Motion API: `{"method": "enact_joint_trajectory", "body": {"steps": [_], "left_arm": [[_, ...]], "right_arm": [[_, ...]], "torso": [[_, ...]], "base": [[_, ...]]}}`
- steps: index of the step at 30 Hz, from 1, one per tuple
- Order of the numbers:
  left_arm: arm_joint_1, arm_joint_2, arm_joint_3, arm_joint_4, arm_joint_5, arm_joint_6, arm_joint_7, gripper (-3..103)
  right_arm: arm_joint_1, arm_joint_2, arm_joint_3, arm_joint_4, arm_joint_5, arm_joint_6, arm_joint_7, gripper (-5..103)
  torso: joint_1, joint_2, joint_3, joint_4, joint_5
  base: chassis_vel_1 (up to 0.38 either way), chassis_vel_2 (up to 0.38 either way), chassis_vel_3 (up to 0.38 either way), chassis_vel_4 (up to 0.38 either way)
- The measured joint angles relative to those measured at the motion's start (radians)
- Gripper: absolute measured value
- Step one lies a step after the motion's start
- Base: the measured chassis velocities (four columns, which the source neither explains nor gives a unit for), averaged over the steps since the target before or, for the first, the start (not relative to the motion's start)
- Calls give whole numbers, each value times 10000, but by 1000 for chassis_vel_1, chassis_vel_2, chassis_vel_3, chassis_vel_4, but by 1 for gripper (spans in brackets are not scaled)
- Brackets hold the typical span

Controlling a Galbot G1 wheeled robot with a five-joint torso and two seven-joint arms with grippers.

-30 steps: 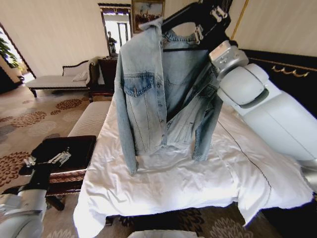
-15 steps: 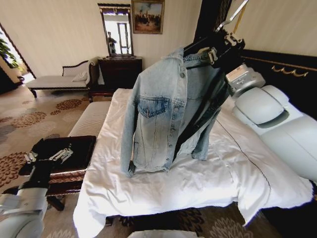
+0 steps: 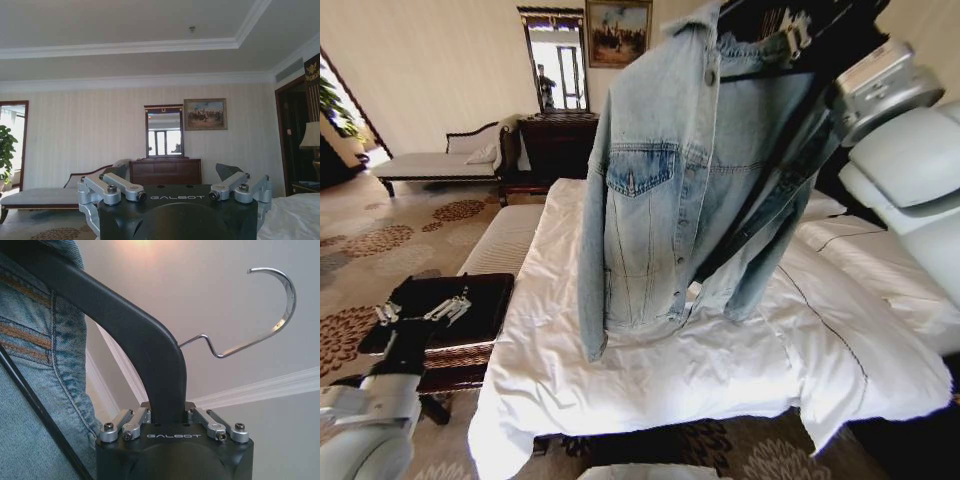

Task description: Pick up the clothes from the bed and hang them on the clothes hanger.

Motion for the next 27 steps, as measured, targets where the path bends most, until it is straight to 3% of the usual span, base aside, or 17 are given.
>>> {"method": "enact_joint_trajectory", "body": {"steps": [16, 19, 27], "left_arm": [[-137, 29, 337, 39, 197, -93, 67, 100], [-134, 29, 359, 17, 196, -104, 170, 100], [-59, -28, 457, -33, 242, -103, 262, 100]], "right_arm": [[71, -352, -36, 244, 197, 10, -219, 26], [49, -383, -8, 275, 199, 10, -222, 26], [-203, -570, 148, 441, 227, 1, -217, 26]], "torso": [[0, 1, 0, -1, 2], [3, 7, 6, 0, 49], [57, 116, 59, -1, 47]], "base": [[0, 0, 0, 0], [0, 0, 0, 0], [-13, -9, -7, -12]]}}
